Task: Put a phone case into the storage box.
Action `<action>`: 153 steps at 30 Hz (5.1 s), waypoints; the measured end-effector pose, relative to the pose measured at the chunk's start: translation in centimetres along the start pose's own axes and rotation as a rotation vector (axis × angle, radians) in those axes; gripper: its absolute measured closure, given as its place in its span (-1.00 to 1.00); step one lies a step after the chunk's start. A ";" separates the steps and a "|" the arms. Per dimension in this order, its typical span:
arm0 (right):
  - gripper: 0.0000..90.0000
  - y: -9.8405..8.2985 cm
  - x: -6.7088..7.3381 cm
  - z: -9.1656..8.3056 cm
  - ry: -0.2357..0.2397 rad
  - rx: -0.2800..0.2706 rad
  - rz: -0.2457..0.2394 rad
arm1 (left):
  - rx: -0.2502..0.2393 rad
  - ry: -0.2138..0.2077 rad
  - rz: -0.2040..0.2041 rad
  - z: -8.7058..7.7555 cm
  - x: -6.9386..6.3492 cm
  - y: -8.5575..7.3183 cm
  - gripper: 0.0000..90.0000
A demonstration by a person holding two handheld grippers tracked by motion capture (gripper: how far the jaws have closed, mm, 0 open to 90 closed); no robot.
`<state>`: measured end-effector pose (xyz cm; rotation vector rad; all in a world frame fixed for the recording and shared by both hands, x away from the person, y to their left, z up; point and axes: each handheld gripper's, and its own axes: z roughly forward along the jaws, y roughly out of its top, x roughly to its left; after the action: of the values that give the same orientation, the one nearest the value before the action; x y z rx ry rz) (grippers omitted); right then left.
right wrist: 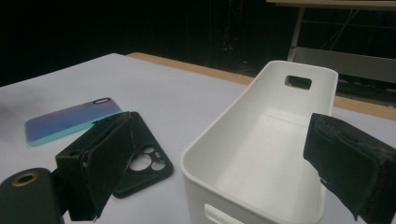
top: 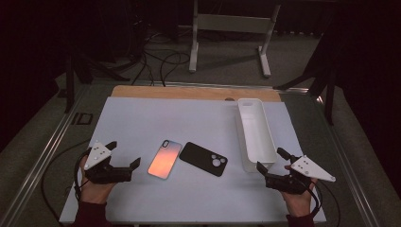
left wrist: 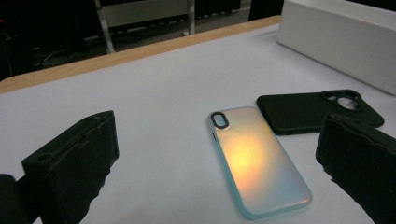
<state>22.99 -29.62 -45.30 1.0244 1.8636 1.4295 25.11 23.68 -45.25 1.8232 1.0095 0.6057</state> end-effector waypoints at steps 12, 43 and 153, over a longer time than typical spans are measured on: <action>-0.82 0.0 -0.1 0.1 -0.013 0.003 0.003 | 0.041 0.017 -0.004 1.8 0.2 0.7 -1.00; -0.82 0.0 0.1 0.2 -0.034 0.015 -0.008 | 0.152 -0.003 0.041 6.6 -1.2 1.1 -1.00; -0.82 0.1 0.3 0.5 -0.049 0.034 -0.019 | 0.485 0.008 0.033 12.1 -4.9 -2.1 -0.63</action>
<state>23.27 -29.13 -45.30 1.0465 1.8626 1.3545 30.71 14.09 -52.42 2.2625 1.2085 0.4083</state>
